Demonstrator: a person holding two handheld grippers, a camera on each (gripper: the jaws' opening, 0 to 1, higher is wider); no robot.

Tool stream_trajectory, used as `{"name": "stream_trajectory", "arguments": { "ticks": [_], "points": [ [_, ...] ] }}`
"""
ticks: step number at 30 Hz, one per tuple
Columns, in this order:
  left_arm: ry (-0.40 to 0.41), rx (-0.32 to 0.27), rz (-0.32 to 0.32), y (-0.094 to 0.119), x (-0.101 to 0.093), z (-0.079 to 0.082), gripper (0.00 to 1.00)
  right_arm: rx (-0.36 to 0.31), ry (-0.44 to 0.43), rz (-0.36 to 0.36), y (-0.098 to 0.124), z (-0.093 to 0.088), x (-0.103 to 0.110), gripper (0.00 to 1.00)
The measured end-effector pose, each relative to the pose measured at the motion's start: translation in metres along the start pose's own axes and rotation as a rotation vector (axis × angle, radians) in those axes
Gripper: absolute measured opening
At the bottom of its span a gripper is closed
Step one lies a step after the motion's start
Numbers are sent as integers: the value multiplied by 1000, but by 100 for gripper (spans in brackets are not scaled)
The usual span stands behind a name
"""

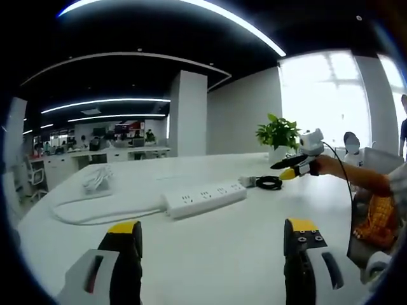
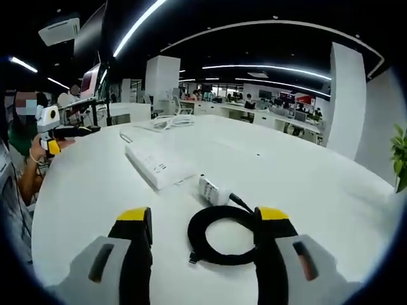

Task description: Straighten the power strip on the desk, plug the charger into it

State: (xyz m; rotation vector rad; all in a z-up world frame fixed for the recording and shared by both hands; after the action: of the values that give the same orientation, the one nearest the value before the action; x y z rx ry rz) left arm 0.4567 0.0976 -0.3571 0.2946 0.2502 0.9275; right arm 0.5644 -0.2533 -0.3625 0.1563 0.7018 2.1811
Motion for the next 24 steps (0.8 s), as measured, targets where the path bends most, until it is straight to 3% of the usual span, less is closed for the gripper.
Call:
{"name": "stream_trajectory", "arguments": {
  "ticks": [24],
  "points": [
    [2, 3, 2, 1, 1, -1, 93, 116, 11, 37, -11, -10, 3, 55]
  ]
}}
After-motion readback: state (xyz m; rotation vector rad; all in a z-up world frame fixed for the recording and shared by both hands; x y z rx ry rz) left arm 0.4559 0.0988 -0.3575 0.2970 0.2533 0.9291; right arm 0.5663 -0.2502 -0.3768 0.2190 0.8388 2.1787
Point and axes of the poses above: the point that each gripper's makers call its tool centre point, and the gripper's own axes: y roughly backward along the fingers, x roughly to its left, z roughly out of its top, the point moved 3 cm from there along y, roughly backward along the fingers, and after that the axes turned 10 degrees about x, right-handed, at the moved point
